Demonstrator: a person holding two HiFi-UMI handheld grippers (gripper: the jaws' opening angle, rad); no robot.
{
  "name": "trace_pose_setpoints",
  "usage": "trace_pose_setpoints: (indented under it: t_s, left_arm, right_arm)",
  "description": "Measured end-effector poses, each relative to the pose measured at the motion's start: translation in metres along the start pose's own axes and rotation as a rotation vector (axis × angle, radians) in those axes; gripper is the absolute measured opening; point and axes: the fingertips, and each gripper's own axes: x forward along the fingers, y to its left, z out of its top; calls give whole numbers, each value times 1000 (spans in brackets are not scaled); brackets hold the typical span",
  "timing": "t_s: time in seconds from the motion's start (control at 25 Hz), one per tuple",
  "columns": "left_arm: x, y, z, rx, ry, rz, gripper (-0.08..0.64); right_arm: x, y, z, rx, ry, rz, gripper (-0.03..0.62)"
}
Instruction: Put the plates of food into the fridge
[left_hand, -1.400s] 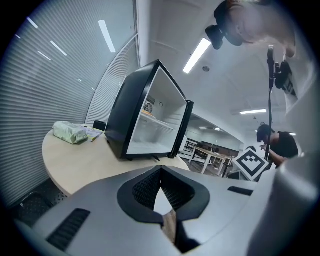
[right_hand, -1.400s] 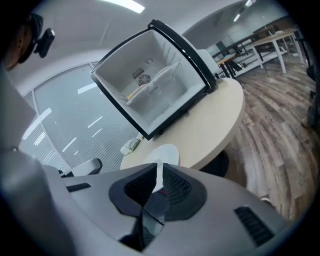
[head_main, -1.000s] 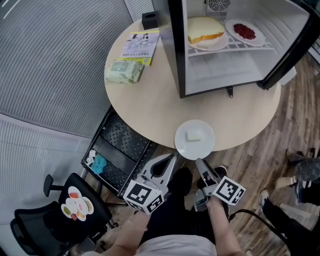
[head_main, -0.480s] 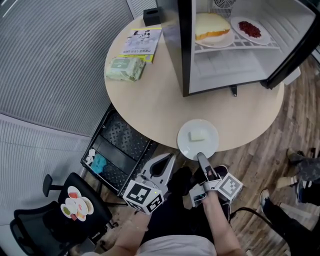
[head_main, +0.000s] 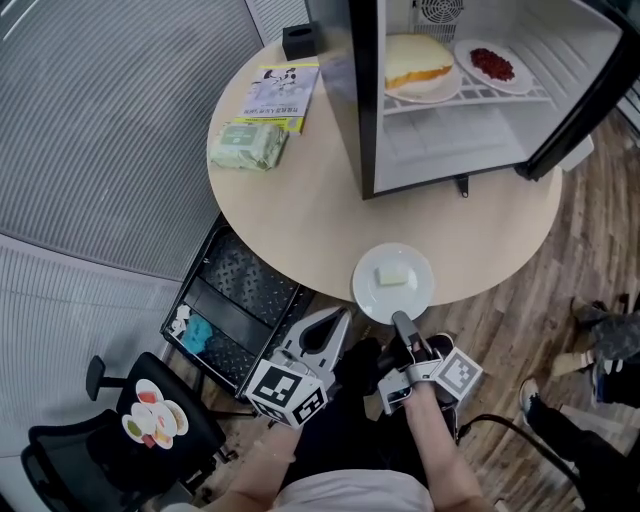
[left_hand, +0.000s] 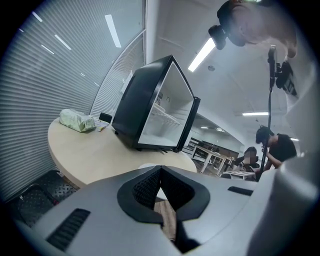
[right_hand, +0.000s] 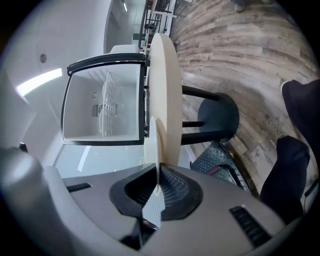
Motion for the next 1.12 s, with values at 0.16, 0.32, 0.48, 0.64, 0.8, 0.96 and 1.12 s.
trace_pose_setpoints:
  t_s: [0.16,0.32,0.48,0.64,0.8,0.96,1.12]
  left_arm:
    - [6,-5,3,5,3,-18,5]
    - [9,-10,6,7,5,-22,5]
    - [17,-21,13,15,3,-28,5]
    - [24,-32,25,17,-3,-24,3]
    - [34,-46,37,14,-8,-12,5]
    - [47,-57,49,12,-17,7,4]
    - [63,-68,55,9,-24,32,5]
  right_arm:
    - [1,3,2,16,14,16,18]
    - [0,11,3,15,28,35,18]
    - [-3,24,11,-12,43,43,18]
    - [-8,40,22,-28,47,51,18]
    - [-13,55,35,-55,72,45,18]
    - [-14,69,51,-40,90,51,18]
    - [-14,75,64,-51,129,37,18]
